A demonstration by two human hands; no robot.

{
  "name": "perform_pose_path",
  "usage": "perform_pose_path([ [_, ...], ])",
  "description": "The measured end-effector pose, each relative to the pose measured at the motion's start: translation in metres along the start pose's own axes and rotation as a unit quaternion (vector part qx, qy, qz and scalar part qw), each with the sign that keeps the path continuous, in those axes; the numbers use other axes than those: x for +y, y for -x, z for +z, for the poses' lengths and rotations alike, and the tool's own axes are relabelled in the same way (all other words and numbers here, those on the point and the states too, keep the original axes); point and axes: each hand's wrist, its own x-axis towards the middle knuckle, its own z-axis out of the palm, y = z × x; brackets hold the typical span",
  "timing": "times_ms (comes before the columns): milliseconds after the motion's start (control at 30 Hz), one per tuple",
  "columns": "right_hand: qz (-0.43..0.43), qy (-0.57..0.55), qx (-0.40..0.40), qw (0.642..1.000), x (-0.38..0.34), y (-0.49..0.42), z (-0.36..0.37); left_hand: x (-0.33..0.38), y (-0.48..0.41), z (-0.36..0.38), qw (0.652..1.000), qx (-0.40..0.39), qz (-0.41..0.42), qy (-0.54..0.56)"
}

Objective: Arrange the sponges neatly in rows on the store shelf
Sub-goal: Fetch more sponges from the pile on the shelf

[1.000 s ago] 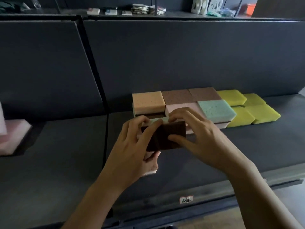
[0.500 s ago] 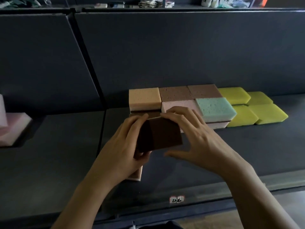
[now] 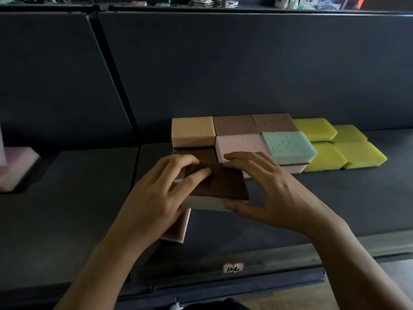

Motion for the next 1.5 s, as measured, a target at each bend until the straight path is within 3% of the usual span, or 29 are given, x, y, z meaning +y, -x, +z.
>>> perform_pose_path([
  [167,-0.021,-0.015,0.012,1.000,-0.001,0.004,0.004,0.000,0.002,-0.003,0.999,-0.007,-0.006,0.034],
  [300,0.037,-0.038,0.024,0.998,-0.003,0.002,0.005,0.005,0.001,-0.005,0.998,0.007,-0.005,0.062],
  [467,0.148,-0.131,0.010,0.980,-0.005,-0.004,0.012,0.007,0.000,-0.002,1.000,0.010,0.020,0.012],
  [600,0.187,-0.213,0.003,0.959,-0.015,-0.008,0.011,0.008,0.000,-0.002,0.999,-0.010,0.032,-0.011],
  [767,0.148,-0.117,0.019,0.982,-0.015,-0.005,0.013,0.007,-0.003,-0.005,1.000,0.006,0.009,-0.013],
  [867,0.077,-0.067,0.031,0.994,-0.013,-0.002,0.011,0.006,-0.004,-0.008,1.000,-0.010,-0.001,-0.005],
  [1000,0.059,-0.026,-0.005,0.998,-0.012,-0.003,0.009,0.008,-0.006,-0.009,1.000,-0.023,-0.006,0.006],
  [1500,0.063,-0.087,-0.010,0.994,-0.005,-0.009,0.012,0.006,-0.006,-0.006,0.999,-0.015,0.045,-0.023],
])
